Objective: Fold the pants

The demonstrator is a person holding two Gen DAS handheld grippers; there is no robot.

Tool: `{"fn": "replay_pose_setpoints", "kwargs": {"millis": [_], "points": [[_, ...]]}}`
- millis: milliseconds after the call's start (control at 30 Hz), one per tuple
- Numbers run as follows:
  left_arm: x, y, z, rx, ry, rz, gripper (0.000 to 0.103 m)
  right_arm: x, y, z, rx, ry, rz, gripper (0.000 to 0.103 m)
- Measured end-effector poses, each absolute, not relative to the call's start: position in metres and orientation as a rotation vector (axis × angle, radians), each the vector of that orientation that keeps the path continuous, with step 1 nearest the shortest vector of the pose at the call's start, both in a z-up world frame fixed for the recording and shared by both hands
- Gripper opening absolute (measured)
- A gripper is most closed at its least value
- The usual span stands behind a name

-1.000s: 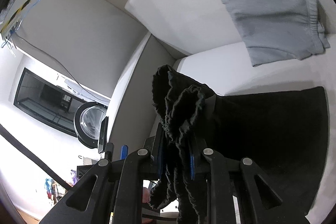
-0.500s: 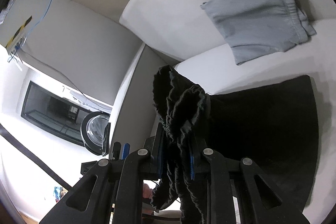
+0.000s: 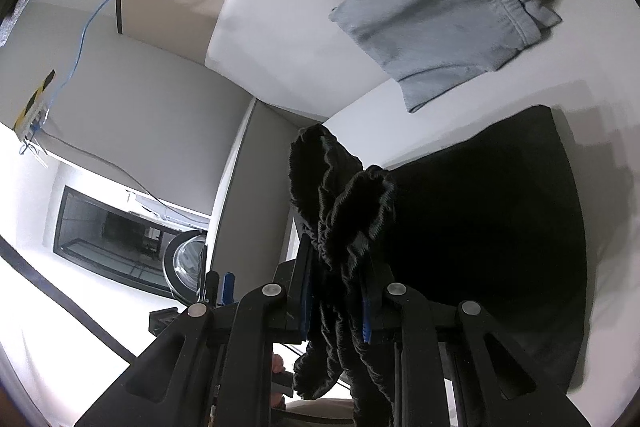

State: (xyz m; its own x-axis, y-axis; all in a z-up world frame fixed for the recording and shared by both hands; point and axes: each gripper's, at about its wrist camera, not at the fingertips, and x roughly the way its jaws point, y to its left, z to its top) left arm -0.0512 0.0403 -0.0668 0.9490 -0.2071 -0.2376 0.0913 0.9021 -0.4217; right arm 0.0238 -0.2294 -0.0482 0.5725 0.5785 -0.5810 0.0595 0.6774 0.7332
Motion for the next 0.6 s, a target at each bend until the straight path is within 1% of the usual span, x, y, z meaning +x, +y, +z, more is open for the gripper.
{"fn": "replay_pose_setpoints", "kwargs": {"millis": [600], "points": [[-0.051,0.017,-0.066,-0.320,0.286,-0.185,0.102,0.005,-0.276,-0.093,0.933,0.901,0.310,0.018]]}}
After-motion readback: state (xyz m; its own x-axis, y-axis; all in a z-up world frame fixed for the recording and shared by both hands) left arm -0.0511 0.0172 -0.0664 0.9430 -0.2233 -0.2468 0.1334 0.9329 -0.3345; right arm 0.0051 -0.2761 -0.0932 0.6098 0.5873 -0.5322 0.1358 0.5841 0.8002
